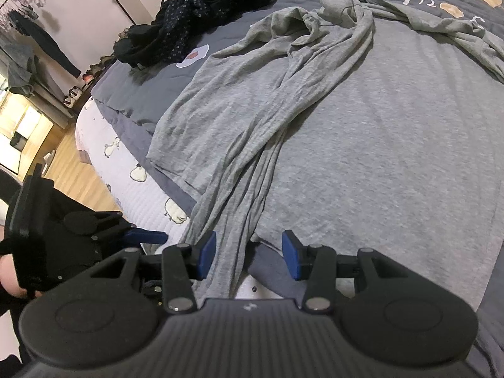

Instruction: Fold clothes

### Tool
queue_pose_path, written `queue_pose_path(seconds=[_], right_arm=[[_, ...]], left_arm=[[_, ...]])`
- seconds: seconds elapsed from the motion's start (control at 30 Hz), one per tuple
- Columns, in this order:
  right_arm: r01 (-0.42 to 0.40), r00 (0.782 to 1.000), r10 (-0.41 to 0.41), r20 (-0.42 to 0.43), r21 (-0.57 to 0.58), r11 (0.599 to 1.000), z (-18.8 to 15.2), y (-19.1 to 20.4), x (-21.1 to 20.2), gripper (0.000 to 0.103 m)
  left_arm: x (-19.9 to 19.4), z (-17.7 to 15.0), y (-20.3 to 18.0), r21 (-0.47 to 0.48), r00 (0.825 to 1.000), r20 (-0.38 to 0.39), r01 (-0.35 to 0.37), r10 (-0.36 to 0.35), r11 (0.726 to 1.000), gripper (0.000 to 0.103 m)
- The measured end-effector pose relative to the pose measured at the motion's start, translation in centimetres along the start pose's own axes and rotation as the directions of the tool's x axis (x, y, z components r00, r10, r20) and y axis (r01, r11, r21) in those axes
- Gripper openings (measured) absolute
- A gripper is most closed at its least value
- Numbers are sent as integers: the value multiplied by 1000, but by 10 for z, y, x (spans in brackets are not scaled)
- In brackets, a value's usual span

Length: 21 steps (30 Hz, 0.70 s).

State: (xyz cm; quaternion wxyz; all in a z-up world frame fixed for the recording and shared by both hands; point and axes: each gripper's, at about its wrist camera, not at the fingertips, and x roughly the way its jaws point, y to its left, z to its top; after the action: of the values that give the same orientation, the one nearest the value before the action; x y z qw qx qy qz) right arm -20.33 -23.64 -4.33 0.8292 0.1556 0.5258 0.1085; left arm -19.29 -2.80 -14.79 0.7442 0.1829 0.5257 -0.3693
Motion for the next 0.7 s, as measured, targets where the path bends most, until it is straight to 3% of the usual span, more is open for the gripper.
queue_pose_path(seconds=[0.07,0.1,0.13,0.2,0.43,0.7], right_arm=[[-2,1000,2,3,2,1000,0,0,-1,45],[-1,1000,1,4,2,1000,0,0,-1,45],[-3,1000,3,5,3,1000,0,0,-1,45],[-6,1000,6,9,5,1000,0,0,-2,45],[-24,999,23,43,27,999,3,-4,-8,45],[-46,997,43,69,37,998,5,-4,-13,45]], left_arm=[[-1,0,0,14,1000,19,6,-6,1000,34],[-2,1,0,16,1000,27,13,-14,1000,13],[-3,2,2,4,999,31,26,-26,1000,6],[-7,4,5,-6,998,50,36,-36,999,1],[-47,25,20,2,985,167,32,-32,999,1],[-90,66,44,10,961,272,-58,53,998,0]])
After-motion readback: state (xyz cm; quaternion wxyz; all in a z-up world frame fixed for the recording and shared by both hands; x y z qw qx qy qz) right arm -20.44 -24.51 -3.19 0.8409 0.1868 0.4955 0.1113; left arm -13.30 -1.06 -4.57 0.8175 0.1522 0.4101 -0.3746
